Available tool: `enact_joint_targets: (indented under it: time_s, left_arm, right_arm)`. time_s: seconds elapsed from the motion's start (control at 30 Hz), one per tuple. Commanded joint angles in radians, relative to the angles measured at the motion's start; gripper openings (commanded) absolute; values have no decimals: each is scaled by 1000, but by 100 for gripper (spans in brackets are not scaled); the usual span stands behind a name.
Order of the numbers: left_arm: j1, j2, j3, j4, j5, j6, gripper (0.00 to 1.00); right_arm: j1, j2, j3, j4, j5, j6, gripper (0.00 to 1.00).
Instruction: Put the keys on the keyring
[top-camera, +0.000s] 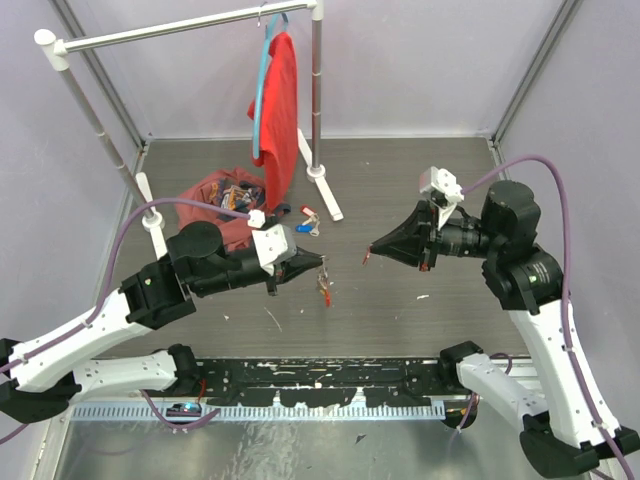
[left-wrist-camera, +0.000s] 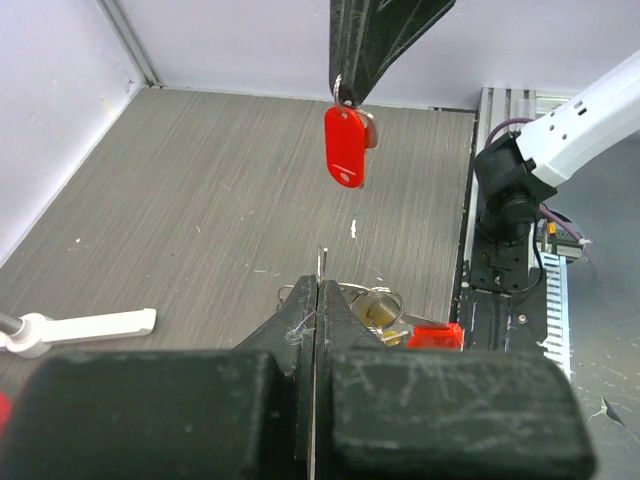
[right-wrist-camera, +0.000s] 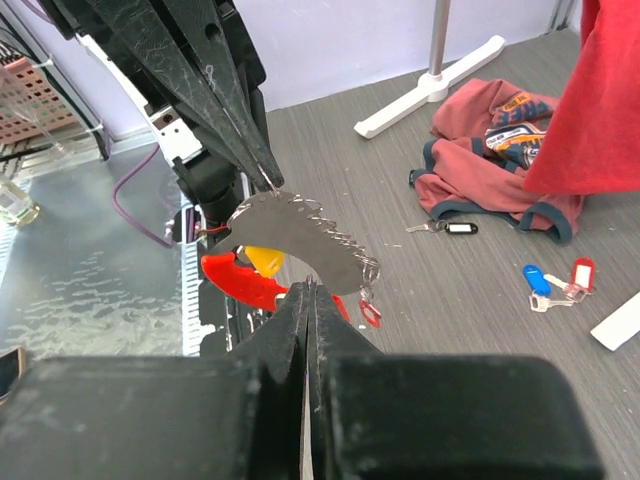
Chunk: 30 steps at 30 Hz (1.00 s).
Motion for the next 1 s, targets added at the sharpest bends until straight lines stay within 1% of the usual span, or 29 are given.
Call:
enact_joint_targets:
  time_s: [0.0,0.17,0.27,0.33,0.4,0.53,0.7,0.77,0.97]
  left_arm:
    - [0,4,51,8,-47,-10,0]
    - [-1,31,87,-70,-82,-25,0]
    - [-4,36,97,-90,-75,-45,0]
    - [-4,27,94,-96,-72,-46,0]
    - [-6,14,89,-105,-95,-42,0]
    - [-6,2,84,-123,-88,-7,0]
    - [-6,-3,61,-82,-79,-3,0]
    - [-7,0,65,-80,-90,-4,0]
    - [-6,4,71,-89,-94,-10,0]
  right_arm:
    - [70,50,35,90,51,19,1]
    - [279,95,33,76,261,-22,1]
    - [335,112,26,74,329,-30,1]
    - [340,111,13,75,344,-33,1]
    - [340,106,3,76,343,-31,1]
    - [344,101,-17,110,298,-15,1]
    - [352,101,-82,258,231,69,1]
    - [359,102,-95,297,231,86,1]
    - [364,112,-94,318,229,90,1]
